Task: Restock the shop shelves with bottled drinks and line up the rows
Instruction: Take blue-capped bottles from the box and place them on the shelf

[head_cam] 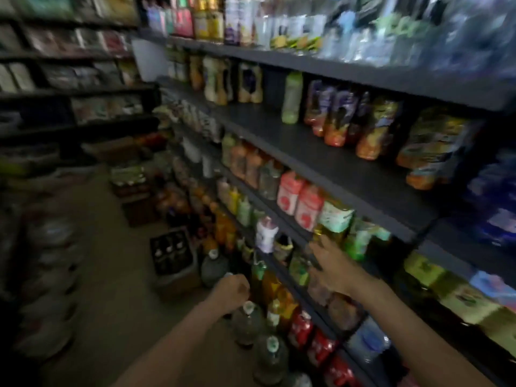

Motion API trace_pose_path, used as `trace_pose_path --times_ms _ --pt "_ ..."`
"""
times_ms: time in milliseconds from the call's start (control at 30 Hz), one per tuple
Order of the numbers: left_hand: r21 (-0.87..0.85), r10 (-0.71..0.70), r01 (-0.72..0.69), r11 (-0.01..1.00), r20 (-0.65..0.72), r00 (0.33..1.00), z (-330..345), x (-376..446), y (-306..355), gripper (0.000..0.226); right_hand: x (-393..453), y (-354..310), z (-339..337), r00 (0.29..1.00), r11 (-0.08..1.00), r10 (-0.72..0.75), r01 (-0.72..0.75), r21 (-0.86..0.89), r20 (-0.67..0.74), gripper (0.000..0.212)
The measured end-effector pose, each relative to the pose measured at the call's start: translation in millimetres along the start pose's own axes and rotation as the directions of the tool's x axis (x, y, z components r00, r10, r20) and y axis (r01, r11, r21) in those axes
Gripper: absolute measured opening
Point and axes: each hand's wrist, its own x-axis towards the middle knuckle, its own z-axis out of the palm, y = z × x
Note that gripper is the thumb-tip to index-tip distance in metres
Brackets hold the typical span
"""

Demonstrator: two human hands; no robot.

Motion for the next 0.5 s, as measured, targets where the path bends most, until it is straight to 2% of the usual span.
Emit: trace_pose_path --times_ms 133,200,267,367,500 --pt "0.068 -0.134 0.136 0.988 -0.040 0.990 -75.6 19.0 -126.1 0.016 111.8 -61.4 49.8 0.979 0.999 -0.032 0.029 0.017 0.201 0.008" --pt "0.101 -0.179 0.177 0.979 0.014 0.984 -113.1 27.2 -174.6 0.025 157.0 -94.6 72.9 0.964 1.000 -0.024 0.021 0.015 0.263 0.022" --pt "0.107 -0.221 0.221 0.969 -0.006 0.975 -152.7 35.0 -209.4 0.026 196.6 -124.5 90.5 0.947 1.000 -0.017 0.020 -0.006 0.321 0.034" --pt "0.007 -0.288 0.290 0.957 -0.108 0.952 -208.4 53.8 -246.9 0.023 253.2 -158.4 104.2 0.931 0.999 -0.020 0.032 -0.025 0.365 0.037" --pt "-0.158 -0.354 0.329 0.931 -0.173 0.919 -253.2 97.4 -302.1 0.011 337.8 -187.2 120.9 0.897 0.999 -0.031 0.014 0.042 0.442 0.034"
